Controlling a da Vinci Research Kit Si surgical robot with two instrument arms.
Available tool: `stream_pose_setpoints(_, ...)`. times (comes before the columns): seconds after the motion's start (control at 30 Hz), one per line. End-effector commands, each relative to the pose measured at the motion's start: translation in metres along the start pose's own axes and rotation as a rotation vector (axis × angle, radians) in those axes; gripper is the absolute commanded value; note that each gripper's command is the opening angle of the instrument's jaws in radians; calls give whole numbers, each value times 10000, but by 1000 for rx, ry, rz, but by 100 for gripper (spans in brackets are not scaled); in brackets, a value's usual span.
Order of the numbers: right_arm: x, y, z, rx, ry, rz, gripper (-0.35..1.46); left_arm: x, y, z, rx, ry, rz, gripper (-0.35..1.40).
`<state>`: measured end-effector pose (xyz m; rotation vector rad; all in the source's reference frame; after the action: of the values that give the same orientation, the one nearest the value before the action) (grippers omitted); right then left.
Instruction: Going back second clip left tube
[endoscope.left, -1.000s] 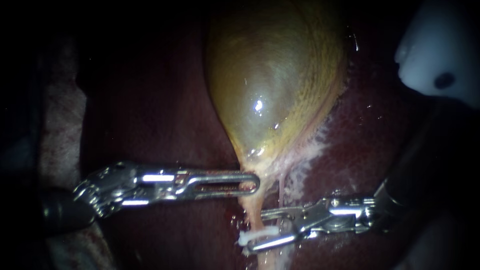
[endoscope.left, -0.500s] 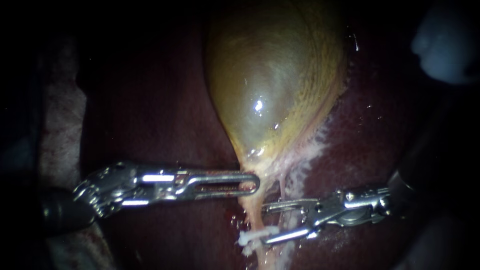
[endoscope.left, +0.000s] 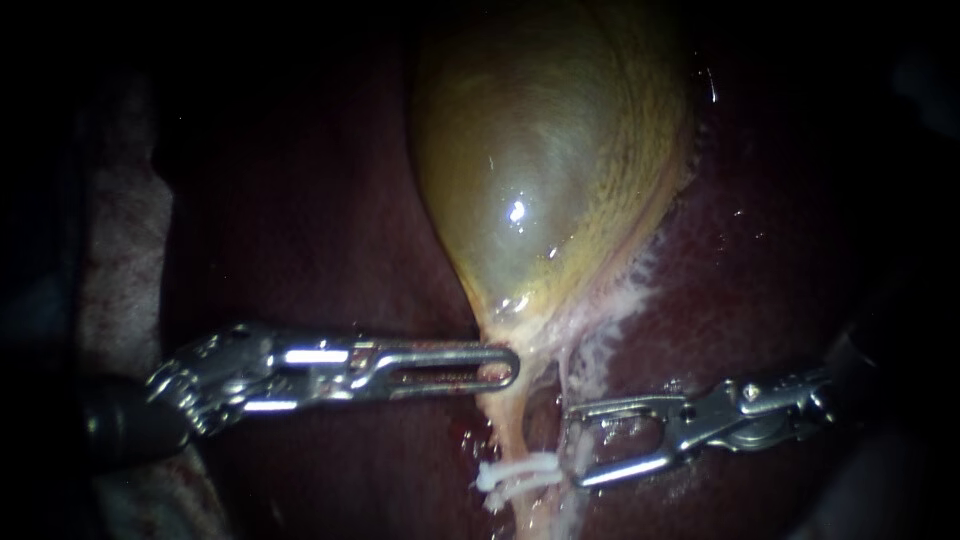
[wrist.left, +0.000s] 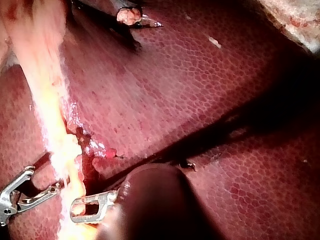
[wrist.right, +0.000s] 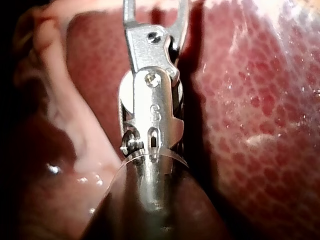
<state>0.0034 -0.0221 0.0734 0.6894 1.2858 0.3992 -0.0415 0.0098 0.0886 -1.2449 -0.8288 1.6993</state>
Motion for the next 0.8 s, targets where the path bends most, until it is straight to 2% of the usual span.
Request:
stream_pose_setpoints(0.03, 1, 0, -4, -3, -1, -13, 47, -1, -1, 0, 0, 0, 3, -35)
stream_pose_setpoints(0.37, 14, -5, -48, -40, -1, -91, 48, -1, -1, 1, 1, 0, 4, -35)
stream_pose_setpoints(0.57, 21, -3, -63, -61, 15, -137, 50, -2, -2, 1, 1, 0, 5, -35)
stream_pose_setpoints(0.8, 24, 0, -73, -117, 26, -159, 56, -4, -5, 2, 1, 0, 6, -35)
